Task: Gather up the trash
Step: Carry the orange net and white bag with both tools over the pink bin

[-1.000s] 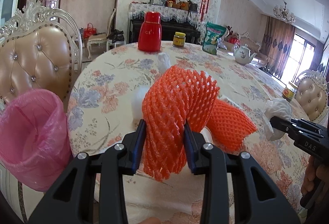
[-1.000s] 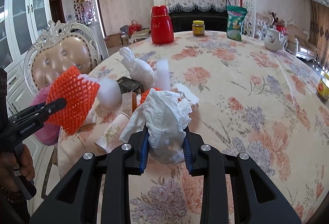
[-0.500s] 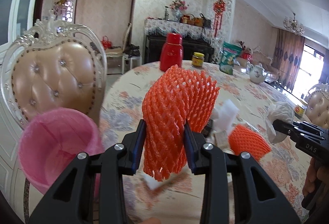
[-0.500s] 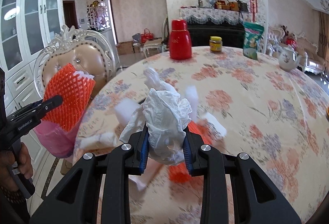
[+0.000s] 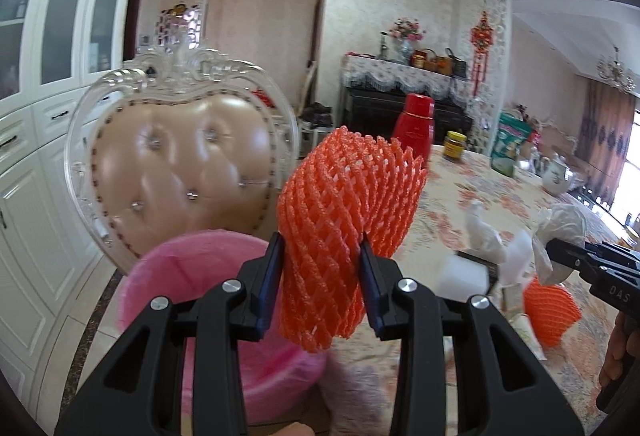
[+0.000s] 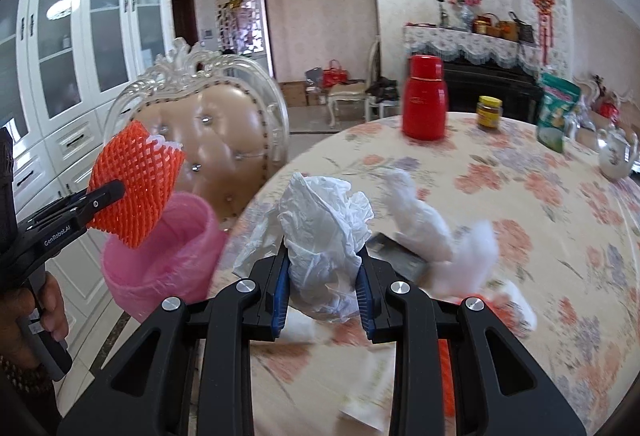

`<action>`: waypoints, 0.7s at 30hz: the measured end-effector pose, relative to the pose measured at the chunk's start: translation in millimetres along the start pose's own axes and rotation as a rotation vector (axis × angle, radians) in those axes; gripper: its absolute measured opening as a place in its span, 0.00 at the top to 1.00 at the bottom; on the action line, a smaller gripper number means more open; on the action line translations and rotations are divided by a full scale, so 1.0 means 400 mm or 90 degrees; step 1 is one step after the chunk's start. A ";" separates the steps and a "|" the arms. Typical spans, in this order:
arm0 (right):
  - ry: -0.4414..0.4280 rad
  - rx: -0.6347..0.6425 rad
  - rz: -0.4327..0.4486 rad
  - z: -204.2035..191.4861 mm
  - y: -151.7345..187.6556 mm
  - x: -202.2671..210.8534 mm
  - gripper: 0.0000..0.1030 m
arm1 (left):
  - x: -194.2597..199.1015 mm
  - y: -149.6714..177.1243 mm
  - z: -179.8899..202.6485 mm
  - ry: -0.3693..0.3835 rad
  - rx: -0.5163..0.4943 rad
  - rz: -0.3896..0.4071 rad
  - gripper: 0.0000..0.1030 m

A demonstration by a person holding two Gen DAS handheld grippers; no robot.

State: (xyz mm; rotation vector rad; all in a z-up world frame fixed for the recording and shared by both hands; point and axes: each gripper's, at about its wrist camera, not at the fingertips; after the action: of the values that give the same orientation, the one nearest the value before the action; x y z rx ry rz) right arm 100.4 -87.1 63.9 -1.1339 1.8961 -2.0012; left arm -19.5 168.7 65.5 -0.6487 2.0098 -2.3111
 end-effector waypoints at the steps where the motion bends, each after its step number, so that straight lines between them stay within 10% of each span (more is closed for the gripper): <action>1: -0.008 0.003 -0.002 -0.018 -0.003 -0.013 0.72 | 0.000 0.000 -0.022 -0.010 0.005 0.000 0.65; 21: -0.160 0.051 -0.030 -0.330 -0.043 -0.235 0.72 | -0.004 0.012 -0.283 -0.116 0.079 -0.022 0.65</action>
State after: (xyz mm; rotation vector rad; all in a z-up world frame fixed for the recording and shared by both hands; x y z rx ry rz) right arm 92.1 75.2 53.5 -1.3472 1.6655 -1.8385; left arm -54.6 275.2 50.1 -0.8569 1.7756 -2.2796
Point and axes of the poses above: each gripper's, at about its wrist camera, not at the fingertips, and x roughly against the way its jaws point, z to its right, y to its underside, and after that the axes turned 8 degrees about z, right-handed
